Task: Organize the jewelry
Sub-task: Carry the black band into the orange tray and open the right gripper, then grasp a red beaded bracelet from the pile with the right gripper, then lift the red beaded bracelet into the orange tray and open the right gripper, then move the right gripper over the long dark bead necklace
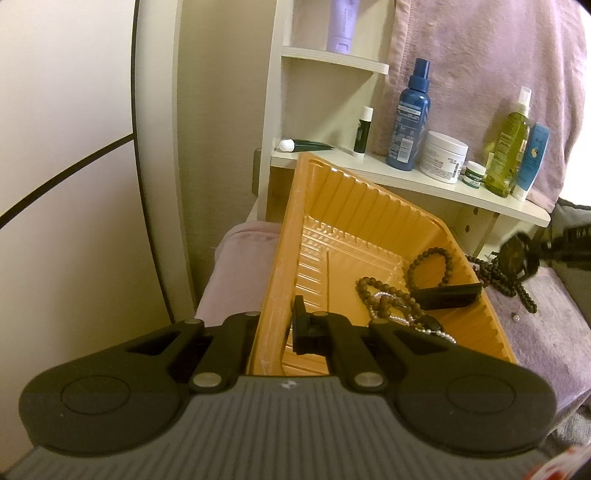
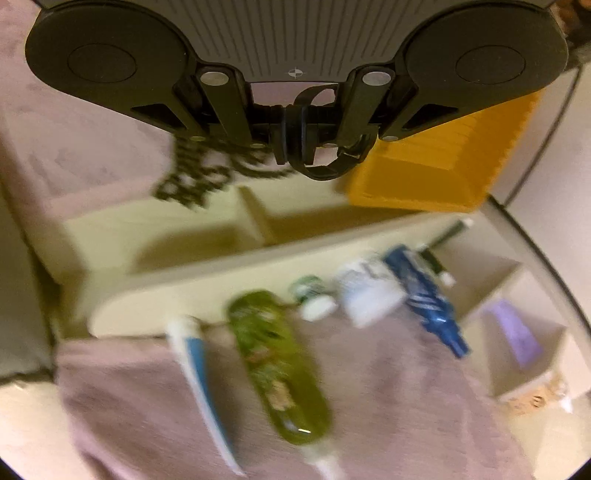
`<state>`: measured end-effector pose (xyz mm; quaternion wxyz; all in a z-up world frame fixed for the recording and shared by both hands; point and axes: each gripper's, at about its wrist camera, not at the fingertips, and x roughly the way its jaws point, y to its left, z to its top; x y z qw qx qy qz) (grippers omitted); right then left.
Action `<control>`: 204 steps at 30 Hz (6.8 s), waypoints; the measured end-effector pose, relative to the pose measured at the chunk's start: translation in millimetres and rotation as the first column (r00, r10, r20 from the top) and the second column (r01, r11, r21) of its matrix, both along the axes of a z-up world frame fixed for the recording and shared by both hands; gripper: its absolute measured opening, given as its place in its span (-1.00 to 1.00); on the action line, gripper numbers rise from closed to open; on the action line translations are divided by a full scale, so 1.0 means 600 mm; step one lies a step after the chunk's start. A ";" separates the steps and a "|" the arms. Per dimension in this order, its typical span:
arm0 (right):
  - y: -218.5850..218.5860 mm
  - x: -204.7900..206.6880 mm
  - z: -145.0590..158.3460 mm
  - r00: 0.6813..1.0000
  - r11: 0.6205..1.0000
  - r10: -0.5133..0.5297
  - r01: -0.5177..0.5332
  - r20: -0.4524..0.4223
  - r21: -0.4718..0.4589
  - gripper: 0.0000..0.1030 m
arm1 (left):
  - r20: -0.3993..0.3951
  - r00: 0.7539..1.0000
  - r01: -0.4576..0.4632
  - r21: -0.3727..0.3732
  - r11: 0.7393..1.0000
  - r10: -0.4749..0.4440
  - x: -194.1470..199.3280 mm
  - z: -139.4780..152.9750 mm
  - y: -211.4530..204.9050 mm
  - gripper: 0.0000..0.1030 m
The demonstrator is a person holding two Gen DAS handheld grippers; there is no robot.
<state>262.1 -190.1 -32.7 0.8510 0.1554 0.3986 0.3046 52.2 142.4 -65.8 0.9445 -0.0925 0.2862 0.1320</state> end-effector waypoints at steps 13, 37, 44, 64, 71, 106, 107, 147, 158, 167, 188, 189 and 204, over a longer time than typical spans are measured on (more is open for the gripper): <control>0.170 -0.039 0.004 0.956 0.956 0.294 -0.294 -0.013 0.007 -0.86 | 0.001 1.000 -0.001 -0.001 1.000 0.001 0.000 0.000 0.000 -0.92; 0.195 -0.065 0.000 0.918 0.919 0.393 -0.390 0.056 -0.063 -0.24 | -0.006 1.000 -0.002 0.000 1.000 0.002 0.001 0.001 0.000 -0.92; 0.138 -0.058 0.000 0.946 0.947 0.321 -0.319 0.047 -0.043 -0.23 | -0.007 1.000 -0.002 0.001 1.000 0.002 0.002 0.001 0.001 -0.92; -0.024 -0.042 -0.032 0.994 0.988 0.110 -0.111 -0.009 -0.109 -0.04 | -0.007 1.000 0.000 0.001 1.000 0.000 0.002 0.001 0.002 -0.92; -0.001 -0.041 -0.046 0.983 0.967 0.179 -0.169 0.036 -0.188 -0.05 | -0.009 1.000 0.000 0.000 1.000 0.000 0.003 0.001 0.003 -0.92; 0.117 0.022 -0.105 0.899 0.870 0.403 -0.317 0.173 -0.377 -0.90 | -0.025 1.000 -0.009 -0.007 1.000 0.008 0.008 -0.005 0.005 -0.92; 0.117 0.021 -0.103 0.899 0.871 0.404 -0.321 0.171 -0.371 -0.90 | -0.025 1.000 -0.008 -0.006 1.000 0.008 0.008 -0.006 0.005 -0.91; 0.218 -0.032 0.000 0.856 0.865 0.499 -0.483 0.137 -0.135 -0.87 | -0.031 0.999 -0.016 -0.010 1.000 0.015 0.008 -0.004 0.006 -0.91; 0.202 -0.038 0.000 0.869 0.878 0.475 -0.457 0.137 -0.144 -0.26 | -0.033 0.999 -0.018 -0.007 1.000 0.018 0.007 -0.004 0.006 -0.91; 0.172 -0.046 -0.003 0.882 0.888 0.454 -0.435 0.125 -0.150 -0.25 | -0.037 0.999 -0.018 0.005 1.000 0.018 0.008 -0.002 0.003 -0.91; 0.046 -0.062 -0.021 0.951 0.948 0.297 -0.283 0.089 -0.143 -0.25 | -0.043 0.999 -0.028 0.019 0.999 0.028 0.009 -0.001 0.000 -0.88; 0.037 -0.062 -0.024 0.956 0.953 0.281 -0.268 0.082 -0.144 -0.25 | -0.043 0.999 -0.028 0.019 0.999 0.029 0.010 -0.001 0.000 -0.88; -0.081 -0.091 -0.061 0.994 0.976 0.103 -0.097 0.022 -0.197 -0.24 | -0.040 0.999 -0.030 0.015 0.999 0.031 0.011 -0.001 0.000 -0.88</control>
